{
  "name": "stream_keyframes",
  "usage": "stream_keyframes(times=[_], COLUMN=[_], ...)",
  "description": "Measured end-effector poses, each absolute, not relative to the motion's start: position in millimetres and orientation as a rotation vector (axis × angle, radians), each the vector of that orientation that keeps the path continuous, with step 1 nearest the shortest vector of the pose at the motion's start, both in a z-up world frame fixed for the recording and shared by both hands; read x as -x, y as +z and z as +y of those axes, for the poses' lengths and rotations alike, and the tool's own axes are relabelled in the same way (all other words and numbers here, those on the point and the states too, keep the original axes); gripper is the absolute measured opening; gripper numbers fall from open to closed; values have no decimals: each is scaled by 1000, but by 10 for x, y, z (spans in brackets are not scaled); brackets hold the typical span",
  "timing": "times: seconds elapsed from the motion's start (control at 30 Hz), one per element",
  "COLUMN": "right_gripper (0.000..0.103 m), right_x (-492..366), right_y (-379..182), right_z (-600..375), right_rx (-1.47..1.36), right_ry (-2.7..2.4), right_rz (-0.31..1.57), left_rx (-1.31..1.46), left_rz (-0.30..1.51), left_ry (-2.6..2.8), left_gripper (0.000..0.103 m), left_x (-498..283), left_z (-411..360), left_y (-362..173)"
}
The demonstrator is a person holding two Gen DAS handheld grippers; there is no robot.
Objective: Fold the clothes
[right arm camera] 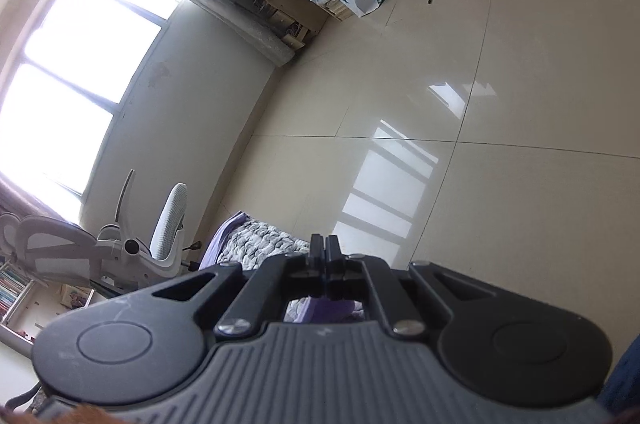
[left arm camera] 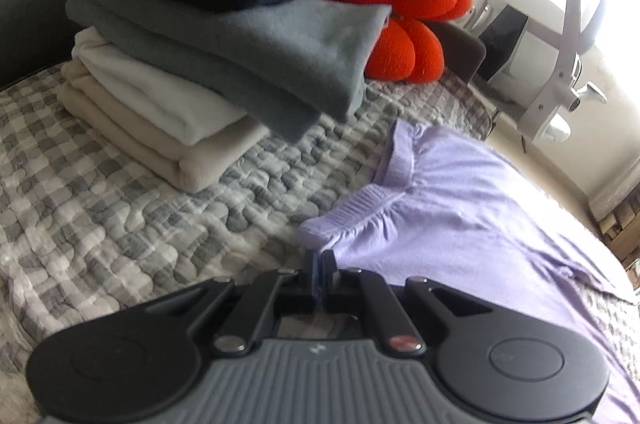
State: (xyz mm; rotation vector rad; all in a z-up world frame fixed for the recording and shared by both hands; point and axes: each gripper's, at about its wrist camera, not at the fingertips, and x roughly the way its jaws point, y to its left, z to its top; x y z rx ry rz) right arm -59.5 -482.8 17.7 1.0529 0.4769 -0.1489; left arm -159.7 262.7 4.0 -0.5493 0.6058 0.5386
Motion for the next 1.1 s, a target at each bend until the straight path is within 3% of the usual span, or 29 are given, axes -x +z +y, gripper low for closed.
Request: stream_keyframes(times=[0.37,1.1], right_gripper=[3,3], right_x=[573,643], right_y=[240,256], right_z=[-4755,-4715], right_rx=[-1039,-1018], right_ry=[-143,-174], right_rz=[485,487], left_rx=[371,293], left_rz=[600,620], left_ry=[589,608], left_gripper=[3,6], left_x=[1535,1507], left_z=[2413,2359], left_y=[78,41])
